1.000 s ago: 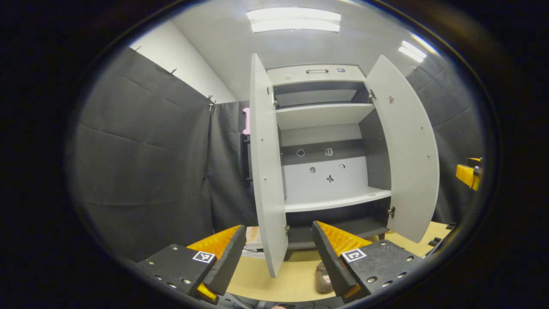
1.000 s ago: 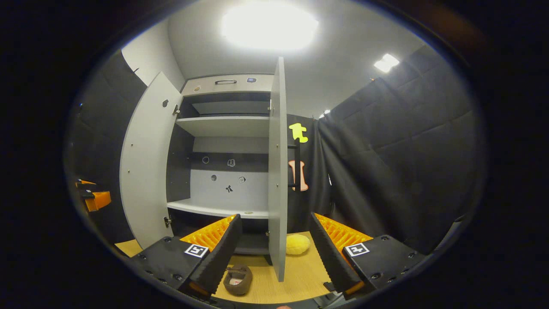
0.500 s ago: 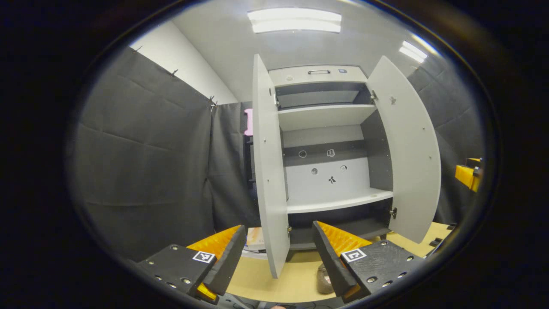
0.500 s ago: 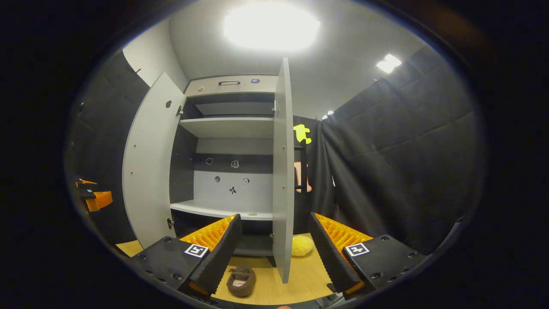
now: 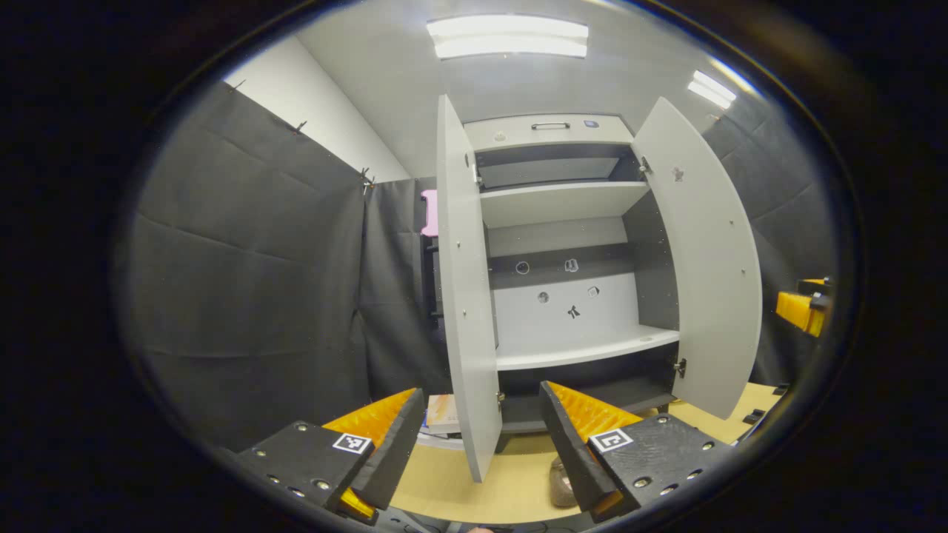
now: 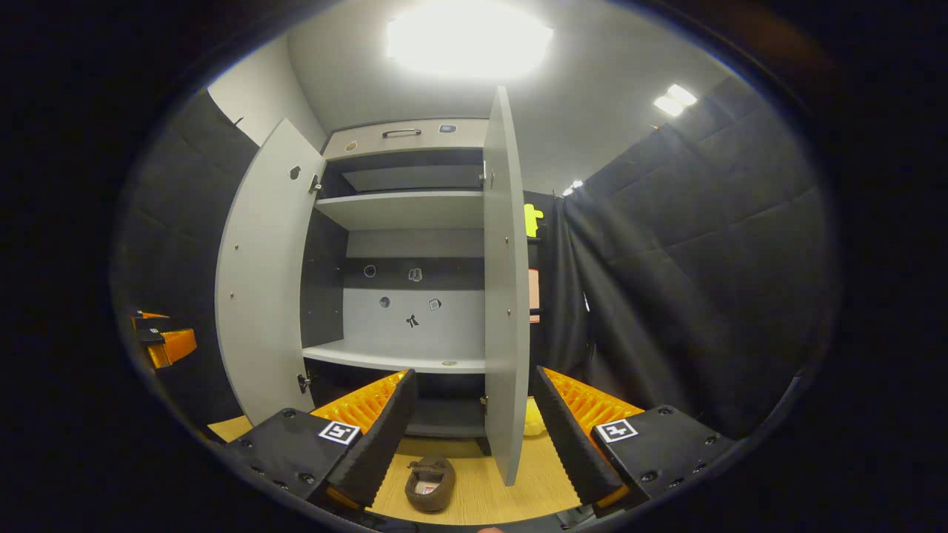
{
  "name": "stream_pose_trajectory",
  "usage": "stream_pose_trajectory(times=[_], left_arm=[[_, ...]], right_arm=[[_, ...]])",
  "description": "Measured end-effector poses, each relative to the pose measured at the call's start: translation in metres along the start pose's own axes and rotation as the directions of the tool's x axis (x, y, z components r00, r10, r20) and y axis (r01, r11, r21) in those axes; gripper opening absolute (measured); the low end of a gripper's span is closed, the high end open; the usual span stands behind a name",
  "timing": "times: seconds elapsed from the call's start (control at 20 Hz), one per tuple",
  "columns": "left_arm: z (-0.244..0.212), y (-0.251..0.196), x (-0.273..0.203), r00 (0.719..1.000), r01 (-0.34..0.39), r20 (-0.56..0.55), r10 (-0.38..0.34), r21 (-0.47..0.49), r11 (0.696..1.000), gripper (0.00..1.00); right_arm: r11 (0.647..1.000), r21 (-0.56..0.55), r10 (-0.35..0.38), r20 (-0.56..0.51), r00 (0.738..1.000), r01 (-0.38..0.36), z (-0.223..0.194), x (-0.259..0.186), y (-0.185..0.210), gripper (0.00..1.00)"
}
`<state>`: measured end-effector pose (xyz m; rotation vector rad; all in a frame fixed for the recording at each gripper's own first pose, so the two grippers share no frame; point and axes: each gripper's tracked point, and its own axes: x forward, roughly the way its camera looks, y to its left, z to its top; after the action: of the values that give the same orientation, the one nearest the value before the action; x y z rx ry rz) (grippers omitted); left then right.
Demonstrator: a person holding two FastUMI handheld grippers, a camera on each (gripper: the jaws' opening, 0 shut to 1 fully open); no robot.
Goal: Grab one shoe with the right hand and put it into the shoe cabinet, grab the other shoe with the left hand and put it into the shoe cabinet; then close the right door with the right hand and the left door with the left hand.
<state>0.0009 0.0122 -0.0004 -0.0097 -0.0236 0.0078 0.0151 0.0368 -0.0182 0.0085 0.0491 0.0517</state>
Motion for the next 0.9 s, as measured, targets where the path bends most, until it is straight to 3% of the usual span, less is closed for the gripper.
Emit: stream_pose_trajectory(times=[0.15, 0.5, 0.9], left_arm=[[-0.003, 0.005, -0.003, 1.000, -0.012, -0.005, 0.012, -0.012, 1.000, 0.91], [-0.008, 0.012, 0.003, 0.999, -0.043, -0.005, 0.043, -0.006, 0.999, 0.91], [-0.018, 0.026, 0.025, 0.992, -0.120, -0.019, 0.121, 0.016, 0.993, 0.91]], right_arm=[[0.999, -0.013, 0.032, -0.037, 0.999, -0.033, -0.012, 0.008, 0.016, 1.00], [0.985, -0.068, 0.149, -0.154, 0.977, -0.161, -0.057, 0.044, 0.059, 1.00], [0.963, -0.067, 0.221, -0.366, 0.904, -0.262, -0.151, 0.083, 0.089, 1.00]])
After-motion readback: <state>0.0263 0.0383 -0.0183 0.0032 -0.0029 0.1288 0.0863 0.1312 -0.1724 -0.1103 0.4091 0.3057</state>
